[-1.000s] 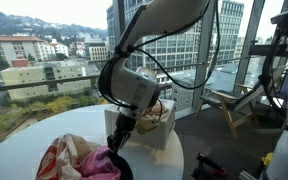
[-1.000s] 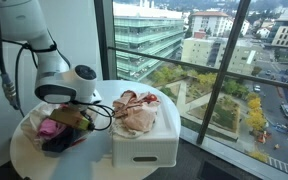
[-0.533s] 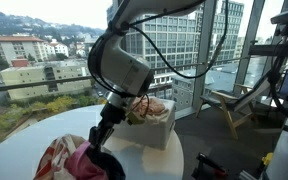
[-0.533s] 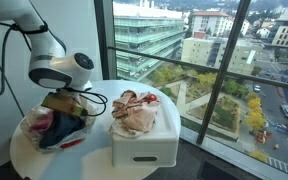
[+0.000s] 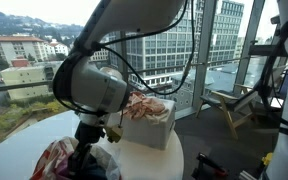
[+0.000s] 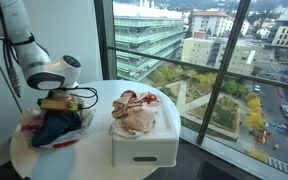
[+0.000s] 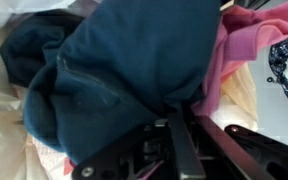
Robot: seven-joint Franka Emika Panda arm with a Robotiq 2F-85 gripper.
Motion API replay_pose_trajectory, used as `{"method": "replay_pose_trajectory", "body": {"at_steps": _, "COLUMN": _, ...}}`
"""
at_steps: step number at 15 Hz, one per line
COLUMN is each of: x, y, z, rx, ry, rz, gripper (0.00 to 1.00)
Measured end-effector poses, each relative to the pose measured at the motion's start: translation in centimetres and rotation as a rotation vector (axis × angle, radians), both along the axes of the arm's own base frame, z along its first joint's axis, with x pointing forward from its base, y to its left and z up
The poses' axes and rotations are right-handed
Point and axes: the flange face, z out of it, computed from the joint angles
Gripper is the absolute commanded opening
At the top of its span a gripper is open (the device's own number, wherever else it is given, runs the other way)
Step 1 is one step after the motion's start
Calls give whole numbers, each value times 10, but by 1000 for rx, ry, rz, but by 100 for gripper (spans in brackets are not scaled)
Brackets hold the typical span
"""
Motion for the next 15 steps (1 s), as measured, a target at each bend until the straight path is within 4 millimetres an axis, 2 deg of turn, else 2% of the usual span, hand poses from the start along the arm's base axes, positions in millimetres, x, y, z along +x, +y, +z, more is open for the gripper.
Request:
{"method": "replay_pose_trajectory", "body": {"at_steps": 2, "x": 10, "y": 19, "z": -9, "rx": -35, "ry": -42, "rz": 67, "gripper": 10}}
{"method": "replay_pose_trajectory", "body": {"at_steps": 4, "x": 19, "y": 29, "z": -23, "rx": -75, "ry": -75, "rz": 118, "gripper": 10}}
{"method": "replay_pose_trajectory", "body": {"at_steps": 8, "x": 30, "y": 28, "z": -70, "rx": -144, "ry": -78, "rz": 165, "gripper": 10}}
{"method": "replay_pose_trajectory", "body": {"at_steps": 9, "x": 34, "y": 28, "z": -76, "rx": -154, "ry": -74, "rz": 164, "gripper": 9}}
{"method": "replay_pose_trajectory", "body": {"at_steps": 13, "x": 43, "y": 28, "z": -74, "rx": -205, "ry": -53, "rz": 118, "gripper": 9}}
{"method": "replay_pose_trajectory", "body": {"at_steps": 15, "x": 47, "y": 22, "z": -72, "rx": -245, "ry": -40, "rz": 64, "gripper": 9}}
